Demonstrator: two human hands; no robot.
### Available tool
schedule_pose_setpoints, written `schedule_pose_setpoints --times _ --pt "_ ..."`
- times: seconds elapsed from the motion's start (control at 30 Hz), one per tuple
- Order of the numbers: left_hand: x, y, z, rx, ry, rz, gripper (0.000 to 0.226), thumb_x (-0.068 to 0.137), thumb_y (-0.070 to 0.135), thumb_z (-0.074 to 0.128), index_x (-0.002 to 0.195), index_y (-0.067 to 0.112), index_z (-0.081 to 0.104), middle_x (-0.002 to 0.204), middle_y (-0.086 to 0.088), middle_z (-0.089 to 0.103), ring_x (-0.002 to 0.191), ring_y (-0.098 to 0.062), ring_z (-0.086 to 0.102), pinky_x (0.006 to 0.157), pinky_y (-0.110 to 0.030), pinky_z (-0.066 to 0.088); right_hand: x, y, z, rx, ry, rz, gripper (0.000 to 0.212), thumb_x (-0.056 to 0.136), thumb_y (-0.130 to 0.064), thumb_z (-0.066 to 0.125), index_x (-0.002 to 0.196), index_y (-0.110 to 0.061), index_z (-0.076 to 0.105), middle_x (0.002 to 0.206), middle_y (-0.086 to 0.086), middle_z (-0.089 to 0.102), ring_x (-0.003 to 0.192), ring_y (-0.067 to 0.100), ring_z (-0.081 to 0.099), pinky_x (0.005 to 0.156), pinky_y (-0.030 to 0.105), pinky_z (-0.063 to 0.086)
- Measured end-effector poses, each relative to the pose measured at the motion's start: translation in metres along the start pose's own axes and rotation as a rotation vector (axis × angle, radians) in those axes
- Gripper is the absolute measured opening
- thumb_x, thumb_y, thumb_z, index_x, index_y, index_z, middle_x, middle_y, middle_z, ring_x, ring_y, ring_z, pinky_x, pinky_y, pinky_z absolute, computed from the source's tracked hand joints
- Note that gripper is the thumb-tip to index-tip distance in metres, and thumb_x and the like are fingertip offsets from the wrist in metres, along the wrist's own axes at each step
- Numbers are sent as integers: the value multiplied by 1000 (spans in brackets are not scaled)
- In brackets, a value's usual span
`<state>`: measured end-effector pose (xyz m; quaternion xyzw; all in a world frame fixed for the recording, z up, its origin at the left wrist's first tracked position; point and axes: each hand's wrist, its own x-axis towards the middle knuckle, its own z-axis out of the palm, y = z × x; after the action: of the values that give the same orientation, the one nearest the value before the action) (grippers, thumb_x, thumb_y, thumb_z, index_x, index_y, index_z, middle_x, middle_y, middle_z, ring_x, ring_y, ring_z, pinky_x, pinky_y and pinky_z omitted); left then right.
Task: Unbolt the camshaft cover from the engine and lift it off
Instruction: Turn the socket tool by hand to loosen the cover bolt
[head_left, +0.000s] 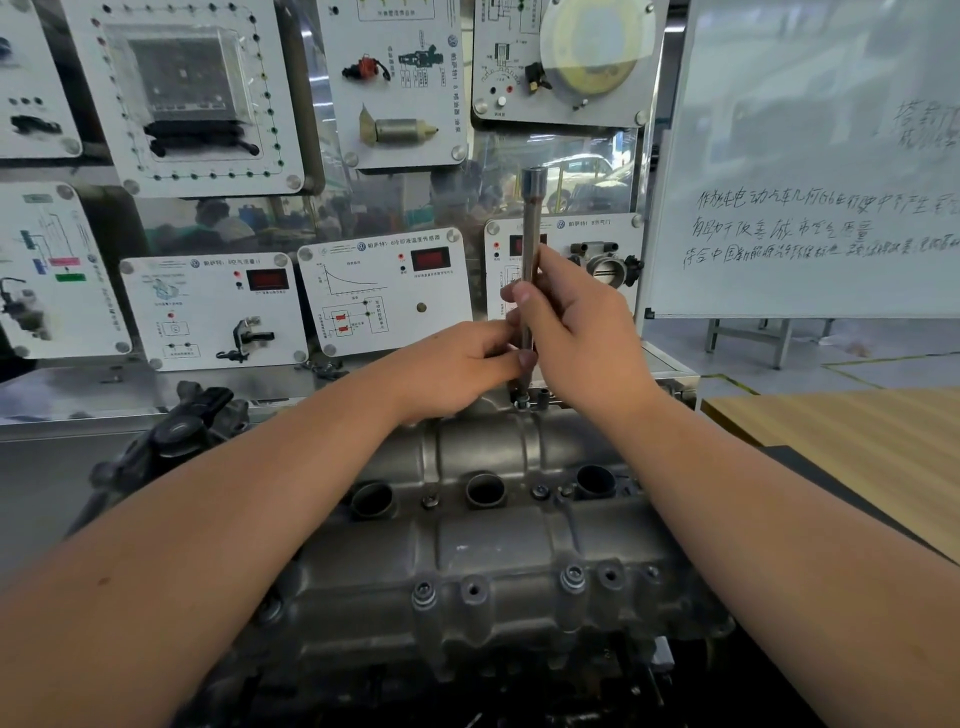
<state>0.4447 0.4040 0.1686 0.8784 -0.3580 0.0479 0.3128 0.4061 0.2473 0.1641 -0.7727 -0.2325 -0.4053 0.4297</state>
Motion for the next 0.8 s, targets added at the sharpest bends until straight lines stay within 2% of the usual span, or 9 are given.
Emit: schedule_pose_setpoints --times 0.1,0.17,0.3,0.4,0.53,0.63,0.7,0.77,0.8 --pt "-1 1 0 -9 -10 17 57 87 64 50 123 22 64 114 -6 74 109 -42 66 96 -60 51 -1 -2 2 51 17 24 40 102 -17 54 142 -21 52 87 -23 68 85 -2 67 73 12 51" --pt "-1 4 0 -6 -21 17 65 82 71 48 127 27 63 117 2 73 110 -29 68 99 -55 51 -2 -2 2 34 43 24 45 99 -21 61 143 -18 51 88 -29 63 88 -13 62 77 5 46" --pt "0 3 0 -48 0 30 64 80 70 53 122 22 64 115 -3 73 110 -26 68 101 -55 50 -1 -3 1 -27 37 -27 18 100 -18 59 115 -14 67 90 -6 67 86 9 61 79 26 50" --pt "-1 0 1 -60 24 40 38 89 60 55 115 33 66 112 -2 74 109 -25 68 101 -53 50 -1 -3 1 -23 -9 -10 13 103 -15 51 104 -11 64 83 0 68 74 13 61 70 33 51" --pt "-1 -3 0 -57 51 5 37 101 42 55 121 13 67 115 -7 74 112 -29 68 103 -55 48 -1 -2 0 20 -17 48 29 105 -16 47 133 -16 56 99 -12 71 78 3 66 71 19 54" --pt "1 -1 -1 10 19 22 23 104 39 56 118 24 66 115 -1 74 110 -25 68 102 -53 49 -2 -4 2 34 6 64 44 102 -22 57 145 -20 47 104 -11 72 91 -1 66 76 10 50" --pt "1 4 1 39 13 32 28 97 50 54 115 32 63 113 1 73 107 -21 68 99 -51 51 -2 -4 1 -7 53 40 35 99 -24 62 132 -15 58 100 -5 72 93 7 65 82 21 53" --pt "0 7 1 40 29 23 46 92 57 52 118 21 64 110 -2 73 105 -24 68 97 -54 51 -1 -3 0 -39 78 18 21 99 -21 60 111 -4 65 92 7 70 88 22 64 81 41 52" --pt "0 7 1 35 35 29 48 93 55 53 120 16 63 110 -6 73 105 -28 68 97 -56 51 0 -2 0 -40 65 20 21 100 -20 58 105 -2 65 89 10 69 85 25 63 79 44 50"
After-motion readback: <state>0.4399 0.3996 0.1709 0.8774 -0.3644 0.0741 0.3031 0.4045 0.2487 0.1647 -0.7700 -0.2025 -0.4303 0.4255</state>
